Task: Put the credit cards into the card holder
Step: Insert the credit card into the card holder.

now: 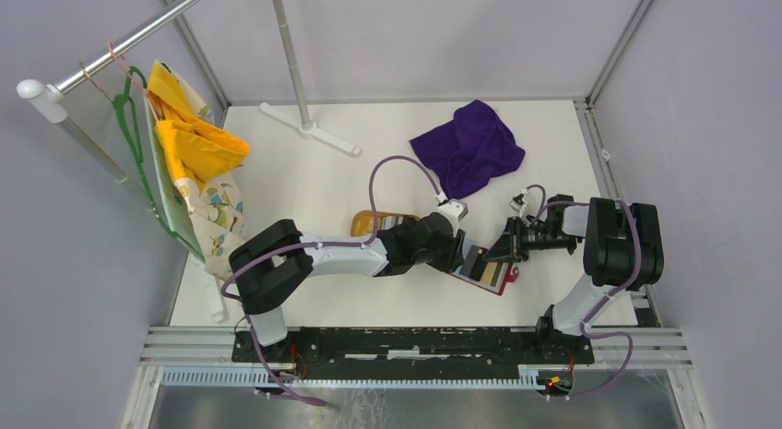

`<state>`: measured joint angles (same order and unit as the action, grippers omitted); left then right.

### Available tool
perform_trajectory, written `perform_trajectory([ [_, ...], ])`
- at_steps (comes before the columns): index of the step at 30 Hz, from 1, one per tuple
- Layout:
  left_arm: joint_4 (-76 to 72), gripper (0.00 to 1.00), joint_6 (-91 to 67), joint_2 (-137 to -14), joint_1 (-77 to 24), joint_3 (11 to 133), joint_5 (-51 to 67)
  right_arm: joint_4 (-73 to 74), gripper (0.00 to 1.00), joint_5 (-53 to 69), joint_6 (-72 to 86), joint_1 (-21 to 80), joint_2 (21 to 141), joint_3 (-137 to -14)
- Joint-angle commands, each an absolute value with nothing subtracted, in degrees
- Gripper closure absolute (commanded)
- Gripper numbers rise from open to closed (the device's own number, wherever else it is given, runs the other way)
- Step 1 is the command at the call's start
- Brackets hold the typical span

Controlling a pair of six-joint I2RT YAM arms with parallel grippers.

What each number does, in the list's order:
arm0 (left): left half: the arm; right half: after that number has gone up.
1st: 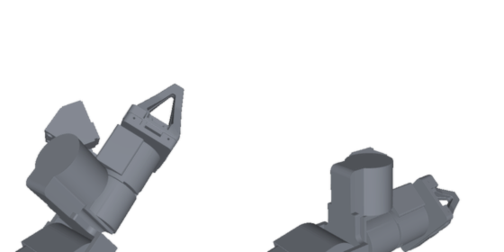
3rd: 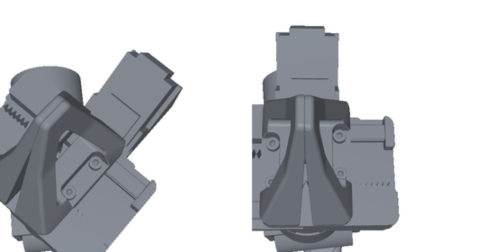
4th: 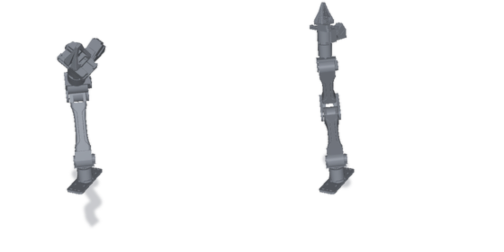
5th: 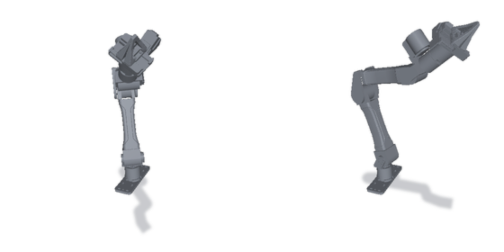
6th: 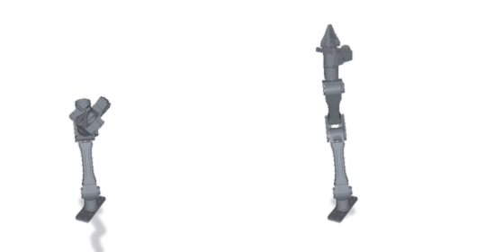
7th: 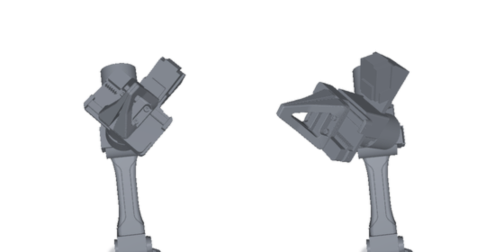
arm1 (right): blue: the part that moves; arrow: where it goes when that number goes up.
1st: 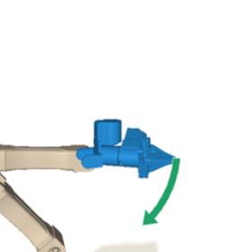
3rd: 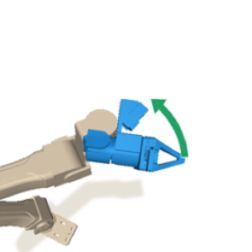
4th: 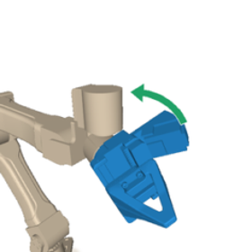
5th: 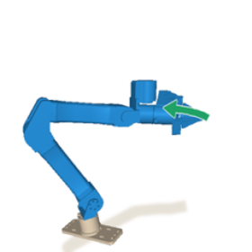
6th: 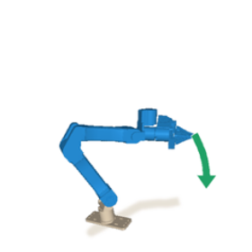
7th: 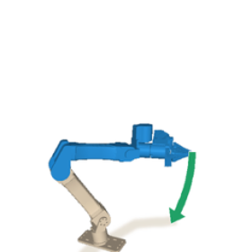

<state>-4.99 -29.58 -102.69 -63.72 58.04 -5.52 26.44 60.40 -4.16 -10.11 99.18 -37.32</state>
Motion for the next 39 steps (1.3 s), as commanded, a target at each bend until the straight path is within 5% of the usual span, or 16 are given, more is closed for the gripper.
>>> perform_trajectory([
  [1,-10.4,0.57,-35.6,-99.6,-64.5,59.9,-0.3,24.9,0.84,59.9,-5.8,-9.7,99.1,-38.1],
  [21,-4.5,0.74,-36.4,-116.9,-71.9,77.2,-7.3,25.0,0.84,59.9,-6.2,-9.7,99.2,-38.2],
  [30,2.0,0.72,-34.0,-120.4,-72.1,81.0,-14.6,25.2,0.82,59.7,-6.5,-9.8,99.1,-38.3],
  [39,4.5,0.61,-32.6,-121.3,-71.8,81.7,-19.7,28.4,0.66,60.3,-9.8,-9.8,99.3,-40.1],
])
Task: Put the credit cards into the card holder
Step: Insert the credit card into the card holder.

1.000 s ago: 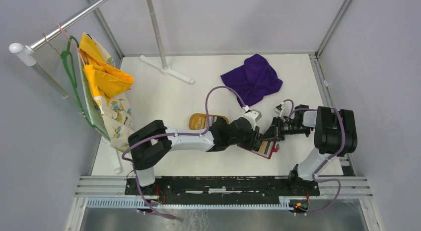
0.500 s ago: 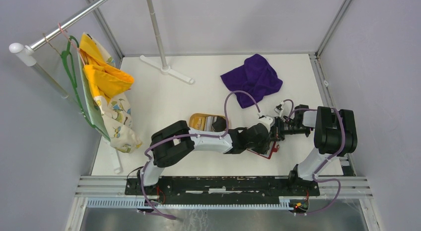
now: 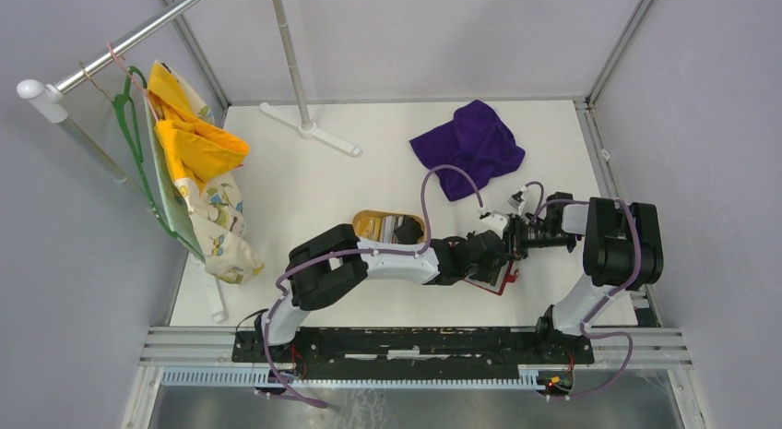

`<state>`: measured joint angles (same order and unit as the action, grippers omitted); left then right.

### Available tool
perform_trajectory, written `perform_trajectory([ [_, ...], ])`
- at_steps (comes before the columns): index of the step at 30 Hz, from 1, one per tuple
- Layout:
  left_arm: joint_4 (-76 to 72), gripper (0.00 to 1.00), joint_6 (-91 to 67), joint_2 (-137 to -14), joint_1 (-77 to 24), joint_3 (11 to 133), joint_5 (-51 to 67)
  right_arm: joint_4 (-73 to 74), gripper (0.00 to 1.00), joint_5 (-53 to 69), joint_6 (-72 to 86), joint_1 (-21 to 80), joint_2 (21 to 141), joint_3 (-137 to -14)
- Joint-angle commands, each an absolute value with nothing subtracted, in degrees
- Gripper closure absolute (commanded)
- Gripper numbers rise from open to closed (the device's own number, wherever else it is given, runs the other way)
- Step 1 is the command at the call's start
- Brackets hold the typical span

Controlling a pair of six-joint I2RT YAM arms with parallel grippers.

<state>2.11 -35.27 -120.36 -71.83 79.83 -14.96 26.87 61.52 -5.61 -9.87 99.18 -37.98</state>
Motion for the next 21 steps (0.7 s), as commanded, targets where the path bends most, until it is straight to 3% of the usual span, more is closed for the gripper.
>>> perform_trajectory([
  [1,4.8,0.61,-32.5,-121.3,-71.8,81.5,-20.1,29.2,0.64,60.5,-10.7,-9.8,99.2,-40.6],
  [11,3.5,0.58,-30.1,-117.4,-71.5,78.6,-22.7,33.3,0.57,60.2,-15.9,-10.9,94.1,-42.5],
  [21,-11.6,0.57,-23.5,-101.2,-71.6,63.5,-11.5,30.5,0.6,57.0,-21.3,-12.5,80.0,-42.6],
])
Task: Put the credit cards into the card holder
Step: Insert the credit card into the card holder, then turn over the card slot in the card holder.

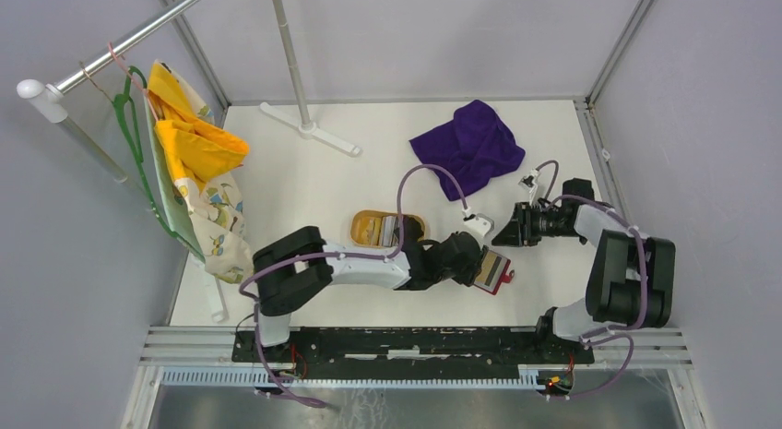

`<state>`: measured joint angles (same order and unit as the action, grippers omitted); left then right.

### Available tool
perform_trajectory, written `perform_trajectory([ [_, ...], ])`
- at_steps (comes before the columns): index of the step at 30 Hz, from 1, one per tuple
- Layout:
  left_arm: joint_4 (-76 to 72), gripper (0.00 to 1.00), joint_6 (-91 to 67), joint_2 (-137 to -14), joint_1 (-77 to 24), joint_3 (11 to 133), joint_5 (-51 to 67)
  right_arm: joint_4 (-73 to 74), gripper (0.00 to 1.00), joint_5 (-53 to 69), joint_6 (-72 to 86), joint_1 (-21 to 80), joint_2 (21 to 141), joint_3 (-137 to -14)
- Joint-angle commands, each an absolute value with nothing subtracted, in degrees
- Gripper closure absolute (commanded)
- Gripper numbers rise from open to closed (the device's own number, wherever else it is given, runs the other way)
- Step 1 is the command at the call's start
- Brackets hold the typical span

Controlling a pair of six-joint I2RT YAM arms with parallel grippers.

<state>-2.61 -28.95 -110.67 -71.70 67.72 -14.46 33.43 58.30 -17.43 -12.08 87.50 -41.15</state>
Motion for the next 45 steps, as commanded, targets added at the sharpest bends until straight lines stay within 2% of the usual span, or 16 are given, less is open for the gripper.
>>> perform_trajectory([
  [1,-12.1,0.57,-23.1,-99.2,-71.6,61.9,-11.8,29.1,0.61,57.5,-22.4,-12.4,77.0,-41.9],
  [5,-13.7,0.47,-21.7,-91.1,-71.5,55.1,-14.2,26.3,0.6,63.2,-35.8,-12.2,64.2,-38.9],
  [7,-14.4,0.36,-21.8,-87.1,-71.3,51.4,-16.3,28.8,0.59,68.0,-50.4,-12.1,57.5,-37.0],
  [9,-15.6,0.18,-22.8,-83.6,-70.3,48.1,-16.4,33.1,0.56,72.5,-67.4,-12.0,51.7,-33.5],
  [10,-16.1,0.13,-24.0,-82.5,-69.0,46.8,-13.6,36.7,0.54,74.4,-77.1,-12.0,49.6,-31.9],
  [12,-17.4,0.1,-26.7,-81.3,-66.0,45.0,-7.0,45.1,0.49,77.1,-90.4,-10.8,49.9,-31.5],
  [16,-23.0,0.12,-32.3,-82.9,-60.7,42.2,4.5,52.9,0.48,68.2,-99.4,-3.5,54.8,-32.6],
  [24,-23.3,0.39,-34.7,-94.1,-56.8,46.6,13.0,46.6,0.59,52.1,-96.7,-0.3,53.9,-27.5],
  [31,-18.0,0.41,-32.6,-100.9,-56.1,52.8,12.4,44.2,0.7,41.2,-94.5,5.2,57.4,-26.0],
  [45,-13.2,0.41,-32.7,-105.8,-56.1,57.7,12.4,40.5,0.71,32.8,-90.0,8.0,59.9,-24.9],
])
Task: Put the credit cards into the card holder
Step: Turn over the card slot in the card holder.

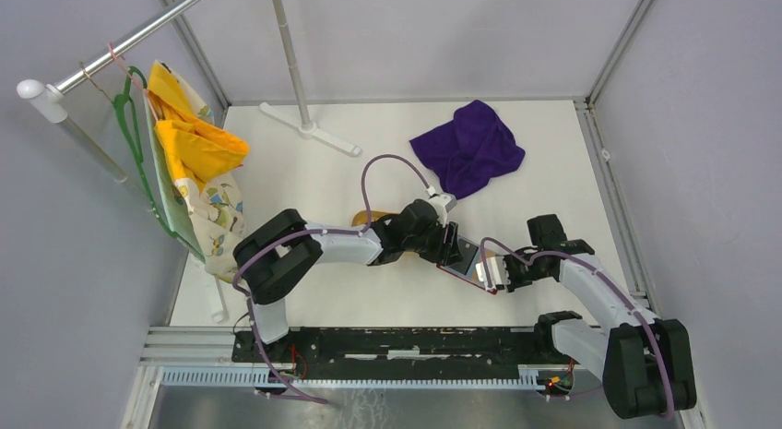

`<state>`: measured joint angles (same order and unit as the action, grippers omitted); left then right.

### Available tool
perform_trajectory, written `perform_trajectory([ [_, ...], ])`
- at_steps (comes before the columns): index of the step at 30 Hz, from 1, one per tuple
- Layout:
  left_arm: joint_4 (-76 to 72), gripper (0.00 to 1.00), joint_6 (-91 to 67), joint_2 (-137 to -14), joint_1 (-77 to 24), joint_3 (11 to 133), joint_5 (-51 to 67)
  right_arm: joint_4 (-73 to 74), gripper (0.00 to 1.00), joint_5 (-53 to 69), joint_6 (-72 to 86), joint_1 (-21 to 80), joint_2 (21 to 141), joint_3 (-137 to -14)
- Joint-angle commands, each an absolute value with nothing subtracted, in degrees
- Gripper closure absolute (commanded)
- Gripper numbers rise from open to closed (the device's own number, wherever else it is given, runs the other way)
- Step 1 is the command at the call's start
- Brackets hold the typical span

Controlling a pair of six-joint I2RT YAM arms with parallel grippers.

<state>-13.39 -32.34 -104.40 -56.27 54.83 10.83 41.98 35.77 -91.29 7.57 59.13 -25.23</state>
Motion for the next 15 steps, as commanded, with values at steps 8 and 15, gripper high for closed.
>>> perform_trajectory([
  [8,-9.9,0.41,-33.7,-107.6,-56.2,59.3,10.6,39.9,0.71,31.9,-89.0,8.5,61.0,-24.8],
  [15,-6.9,0.4,-33.4,-107.5,-56.3,60.3,9.2,39.5,0.71,31.3,-88.2,8.8,61.5,-24.9],
])
